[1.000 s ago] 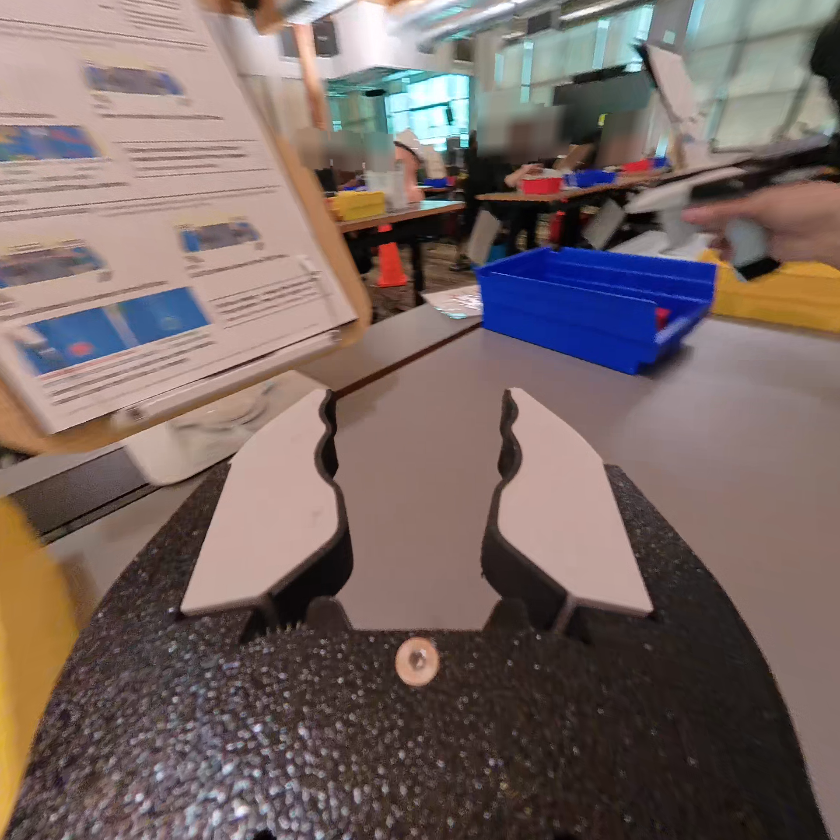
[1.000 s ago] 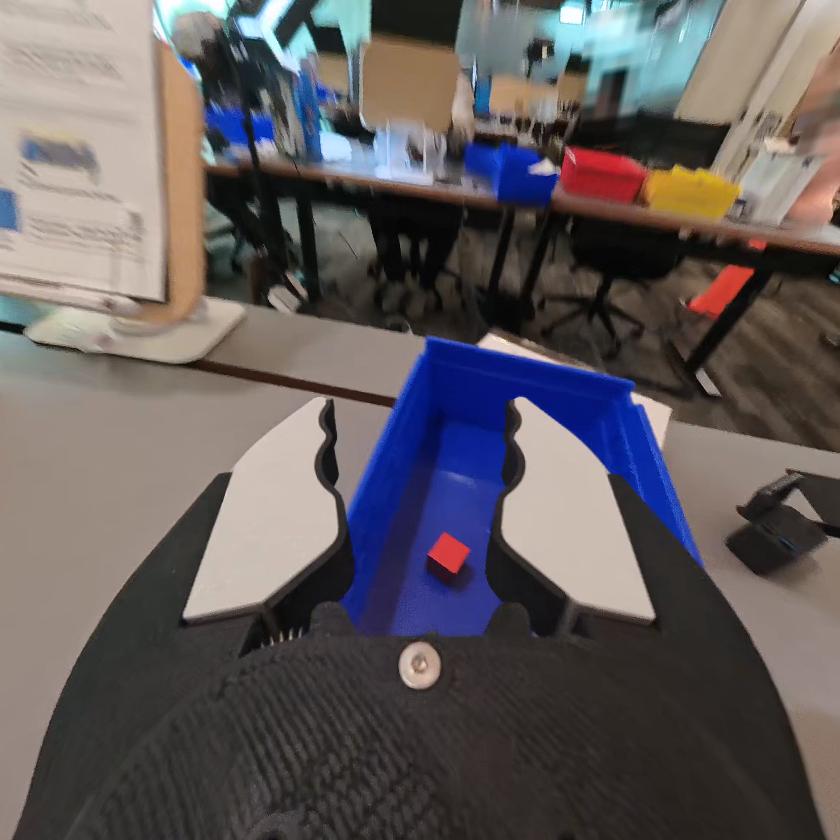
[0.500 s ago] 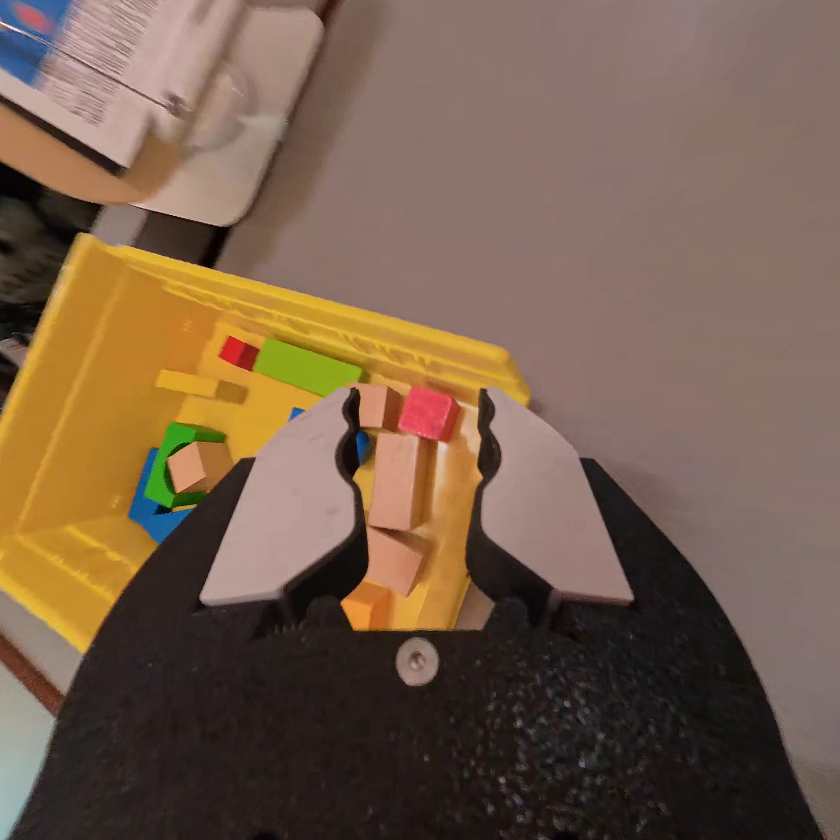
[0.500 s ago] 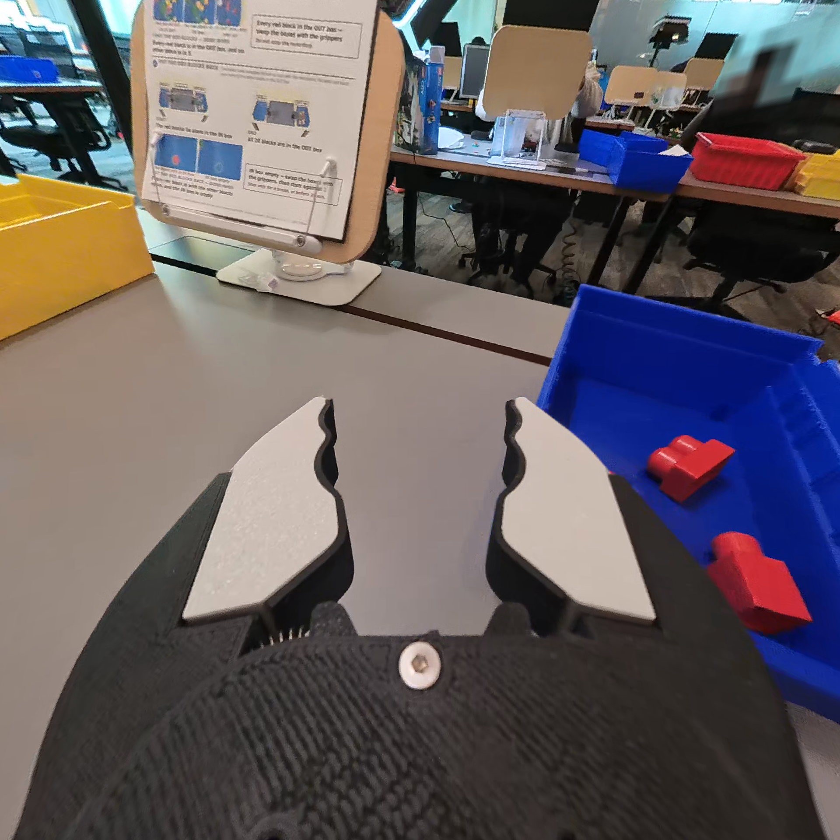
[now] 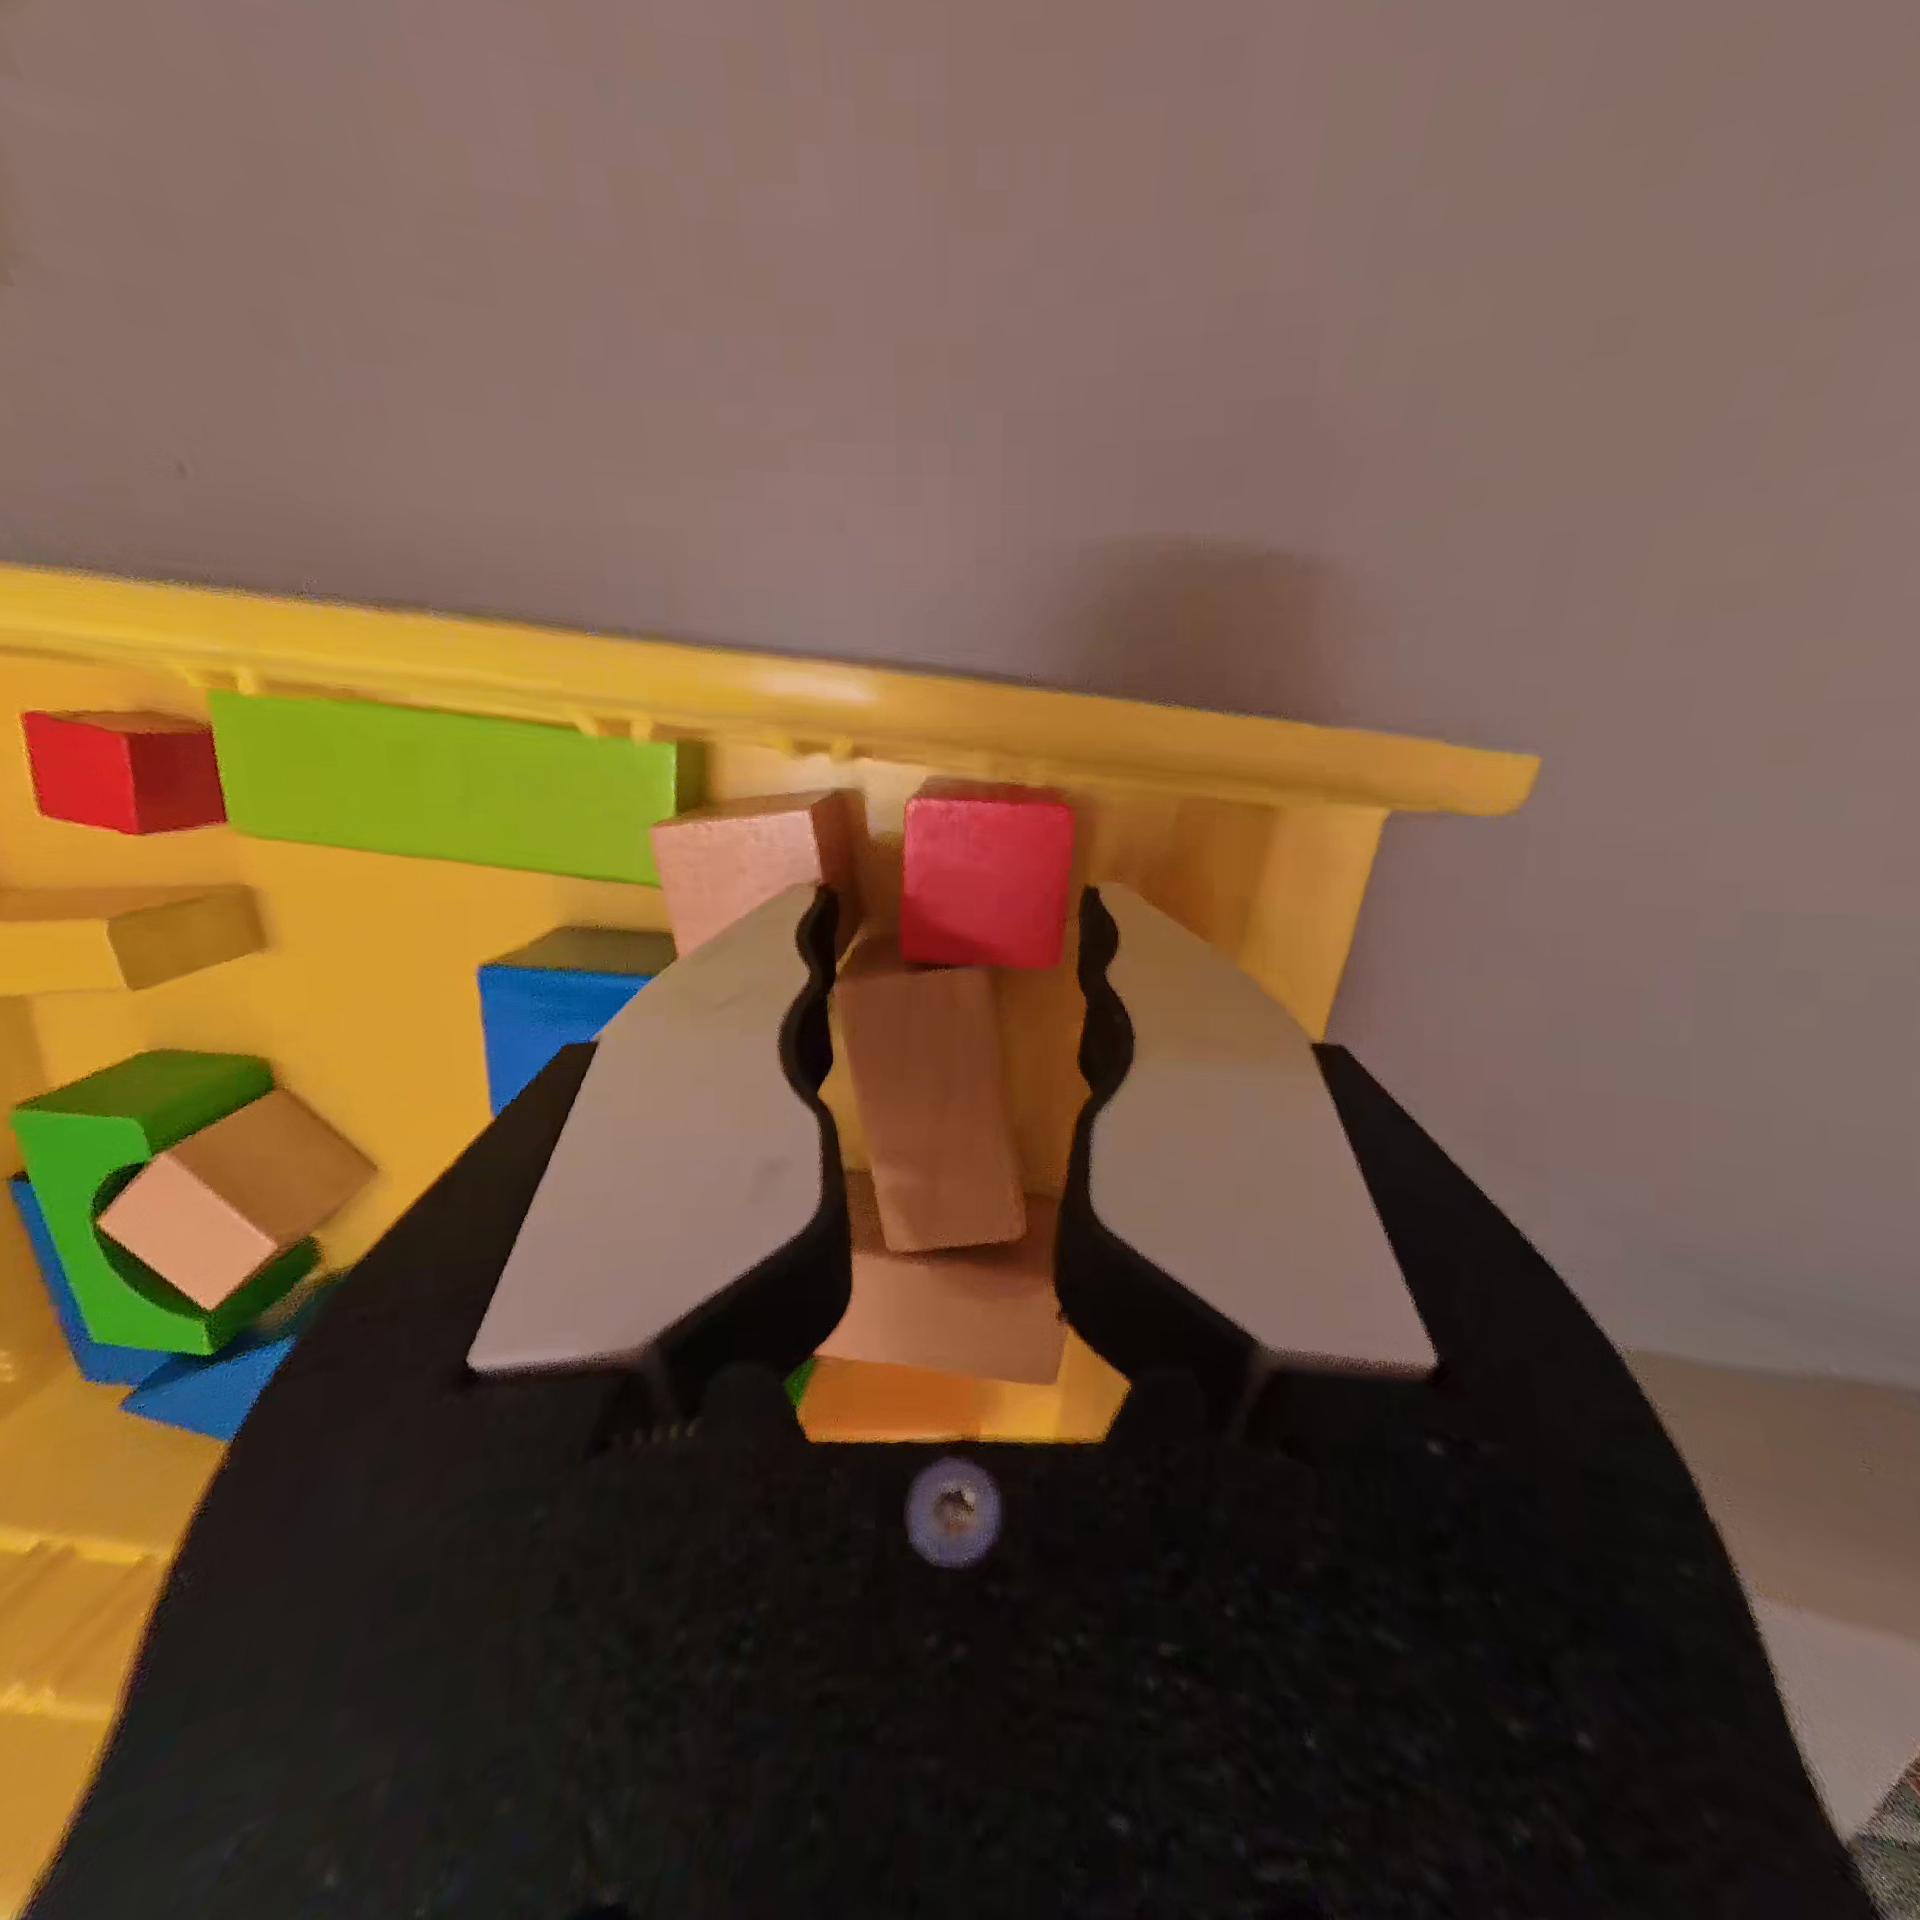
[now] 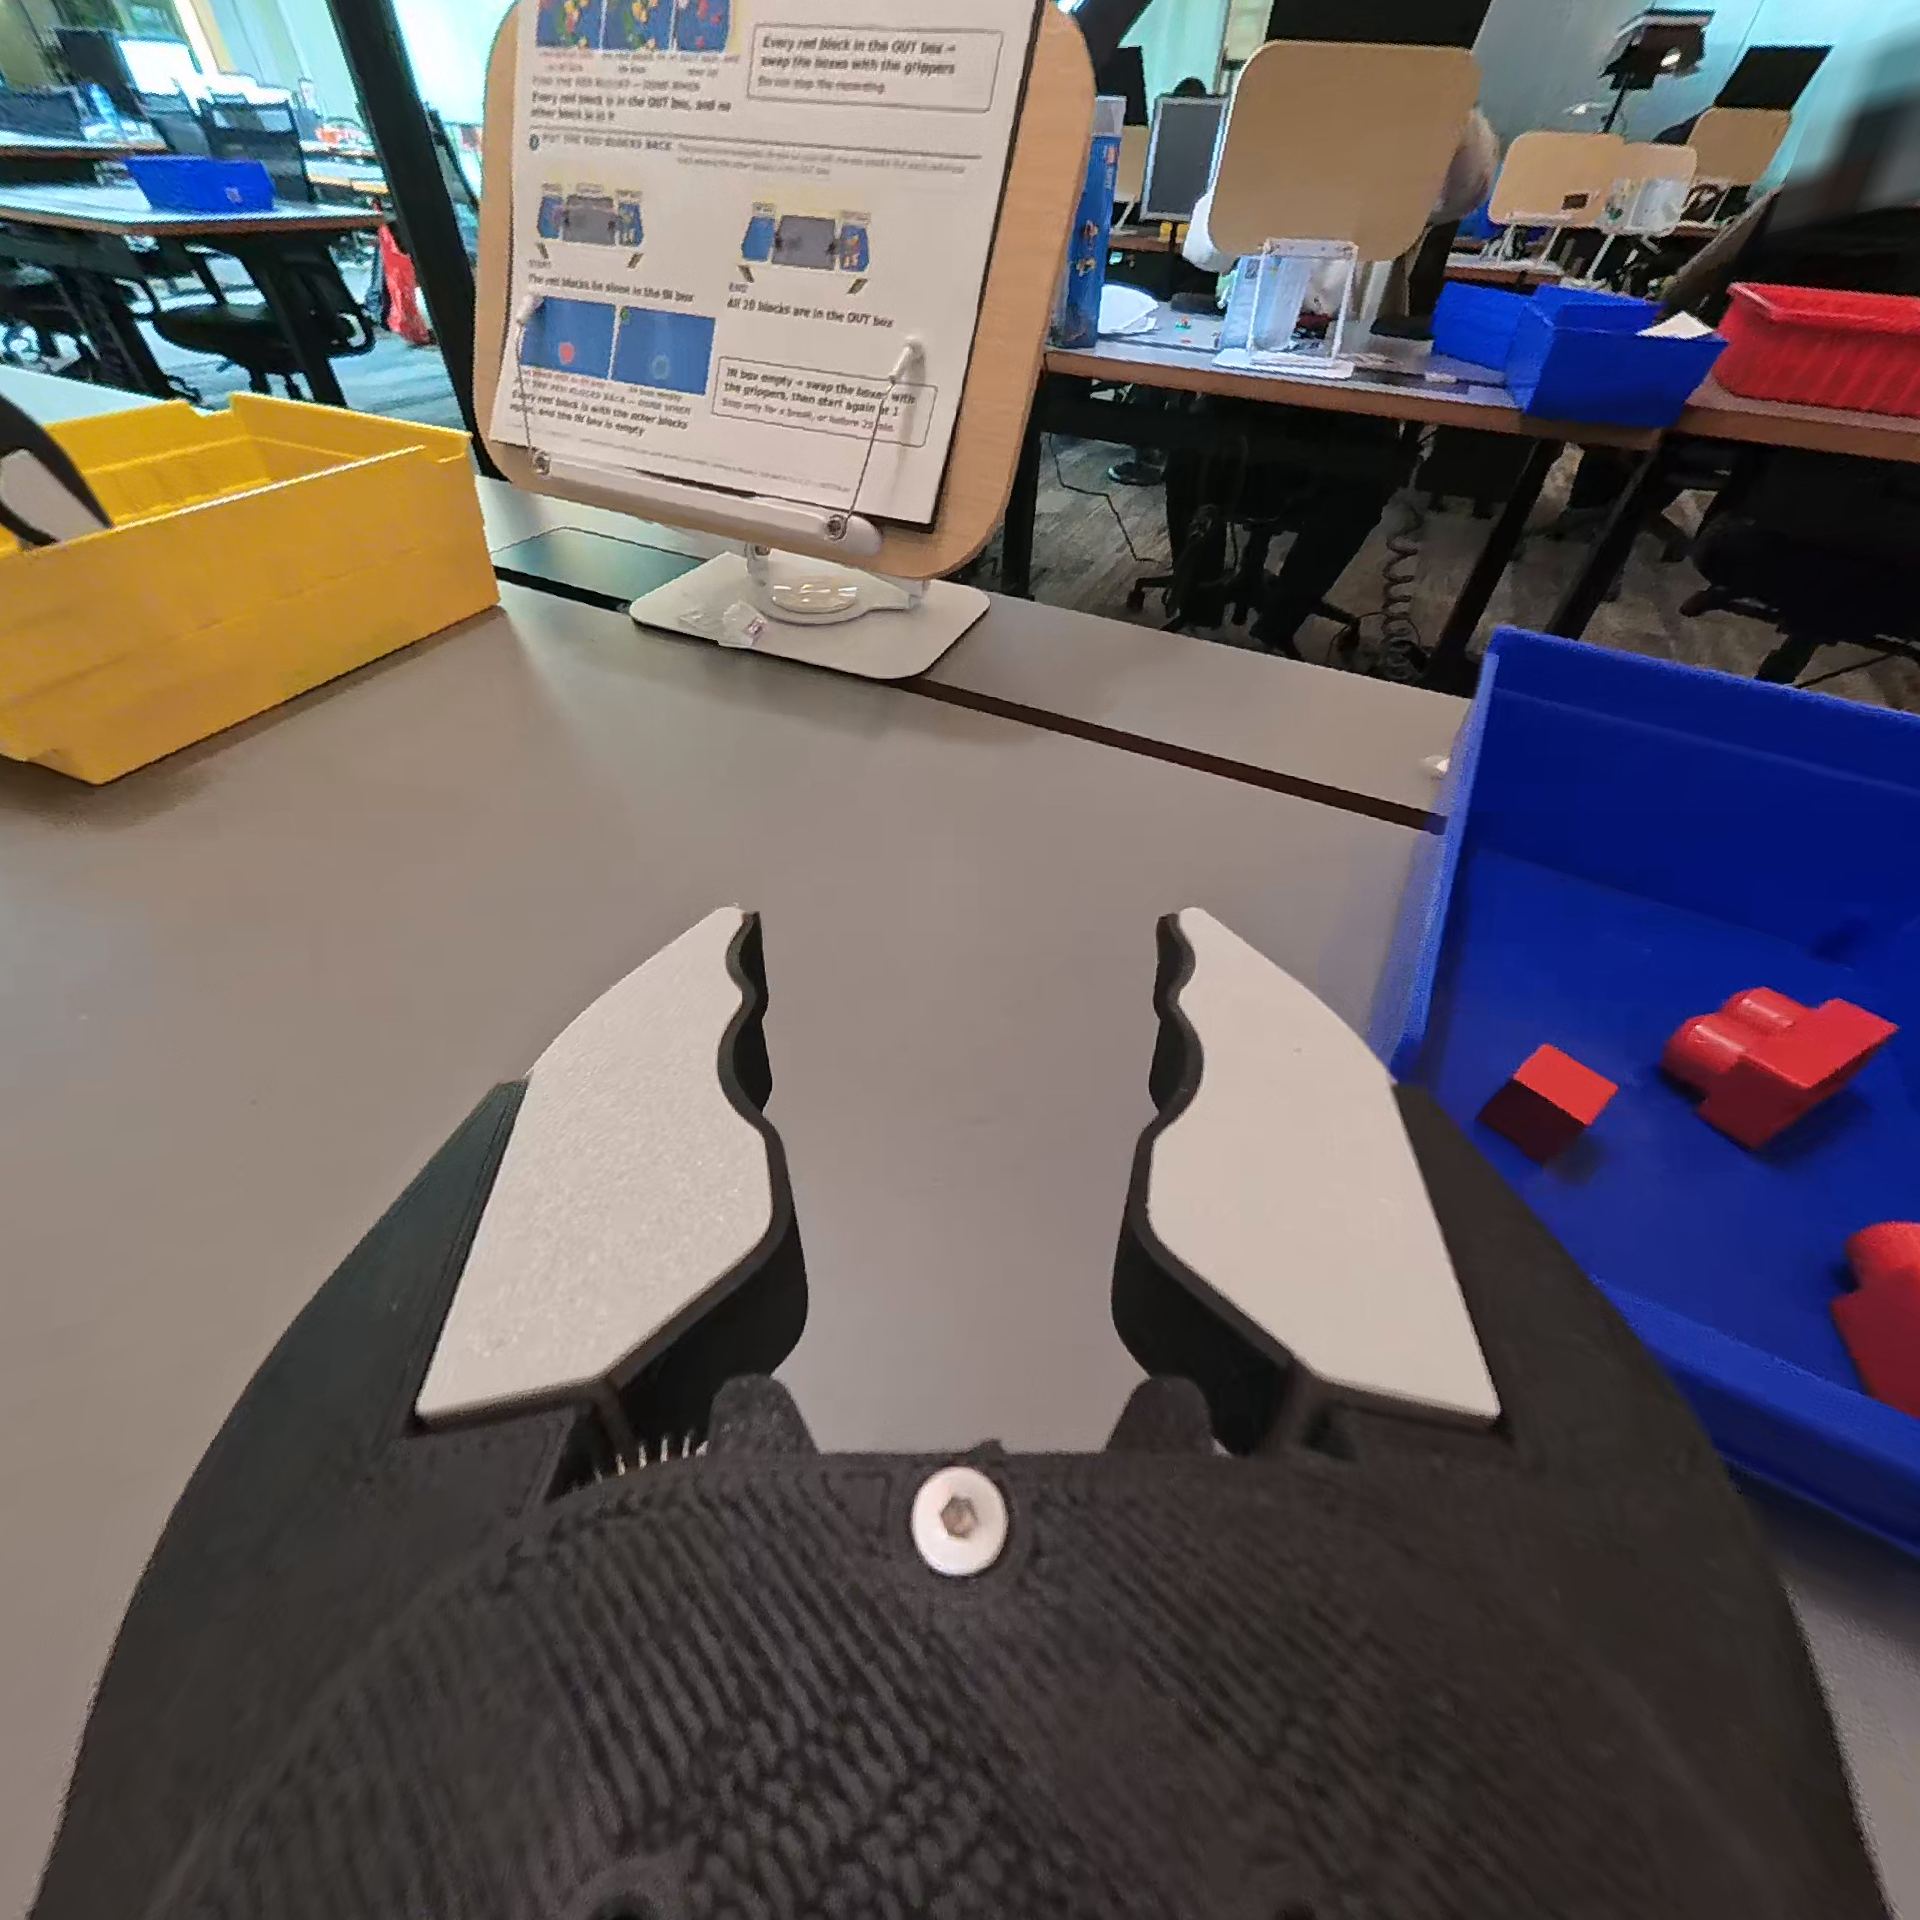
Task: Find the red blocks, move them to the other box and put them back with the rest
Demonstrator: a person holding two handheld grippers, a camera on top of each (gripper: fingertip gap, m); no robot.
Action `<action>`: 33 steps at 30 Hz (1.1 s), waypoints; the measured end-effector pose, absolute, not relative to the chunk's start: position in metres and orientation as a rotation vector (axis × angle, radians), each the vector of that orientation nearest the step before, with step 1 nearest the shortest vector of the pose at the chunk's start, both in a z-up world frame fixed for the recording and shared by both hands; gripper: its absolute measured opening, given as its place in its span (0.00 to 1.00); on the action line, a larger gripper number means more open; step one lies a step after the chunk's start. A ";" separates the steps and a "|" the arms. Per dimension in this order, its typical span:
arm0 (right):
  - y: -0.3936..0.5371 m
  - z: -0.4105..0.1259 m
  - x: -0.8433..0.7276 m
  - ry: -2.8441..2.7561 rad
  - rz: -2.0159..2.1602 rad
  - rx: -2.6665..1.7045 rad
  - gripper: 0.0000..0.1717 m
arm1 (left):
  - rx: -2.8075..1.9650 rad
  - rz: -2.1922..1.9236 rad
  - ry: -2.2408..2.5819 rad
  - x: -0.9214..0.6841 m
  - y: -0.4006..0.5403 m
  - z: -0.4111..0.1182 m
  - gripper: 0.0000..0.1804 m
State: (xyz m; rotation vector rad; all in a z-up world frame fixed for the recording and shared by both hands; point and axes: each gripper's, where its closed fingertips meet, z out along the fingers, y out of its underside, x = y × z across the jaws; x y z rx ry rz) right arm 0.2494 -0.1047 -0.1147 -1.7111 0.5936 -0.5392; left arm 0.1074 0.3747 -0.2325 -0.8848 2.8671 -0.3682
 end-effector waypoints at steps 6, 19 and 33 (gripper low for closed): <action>-0.093 -0.122 0.245 0.570 -0.510 -1.746 0.43 | -0.875 -0.363 2.900 0.103 0.369 -0.234 0.22; -0.078 -0.123 0.243 0.551 -0.450 -1.738 0.43 | -0.938 -0.386 2.763 0.104 0.381 -0.225 0.19; -0.021 -0.093 0.217 0.508 0.084 -1.512 0.50 | -0.572 -1.269 1.909 0.116 0.236 -0.071 0.19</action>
